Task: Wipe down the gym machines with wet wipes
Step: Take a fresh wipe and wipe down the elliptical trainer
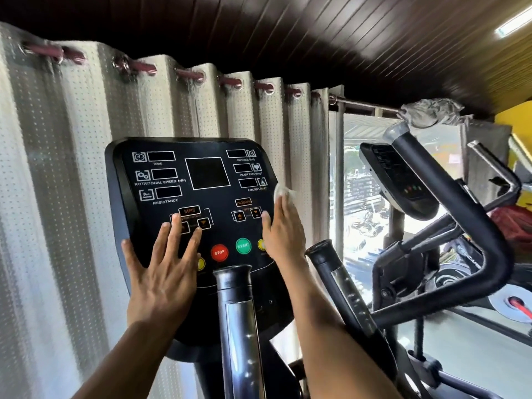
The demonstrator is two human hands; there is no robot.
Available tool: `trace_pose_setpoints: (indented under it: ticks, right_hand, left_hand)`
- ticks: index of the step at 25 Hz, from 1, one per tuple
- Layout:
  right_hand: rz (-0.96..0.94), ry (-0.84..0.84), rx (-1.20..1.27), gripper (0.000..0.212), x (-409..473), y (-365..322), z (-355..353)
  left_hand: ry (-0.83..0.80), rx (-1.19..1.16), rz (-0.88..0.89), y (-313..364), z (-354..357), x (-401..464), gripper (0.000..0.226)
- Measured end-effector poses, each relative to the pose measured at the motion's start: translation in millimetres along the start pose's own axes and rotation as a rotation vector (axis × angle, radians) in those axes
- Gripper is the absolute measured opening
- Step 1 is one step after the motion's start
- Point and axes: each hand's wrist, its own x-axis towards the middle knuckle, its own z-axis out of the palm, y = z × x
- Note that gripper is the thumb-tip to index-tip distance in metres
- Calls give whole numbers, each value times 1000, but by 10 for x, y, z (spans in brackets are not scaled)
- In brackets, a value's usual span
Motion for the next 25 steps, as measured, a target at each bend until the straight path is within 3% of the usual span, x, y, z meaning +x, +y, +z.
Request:
trace_pose_setpoints:
  ticks: [6, 11, 17, 21, 25]
  right_hand:
    - [47, -153, -54, 78, -1224, 225, -261]
    - [109, -53, -66, 77, -281, -161, -23]
    - [172, 4, 97, 81, 877, -735, 109]
    - [126, -45, 97, 87, 1018, -823, 98]
    - [96, -19, 149, 80, 401, -416, -73]
  left_hand:
    - [-36, 4, -12, 6, 1, 2, 62]
    - [8, 1, -2, -7, 17, -22, 65]
    - [59, -16, -1, -32, 63, -34, 66]
    - [75, -40, -4, 2, 30, -8, 65]
    - [36, -51, -31, -13, -1, -9, 63]
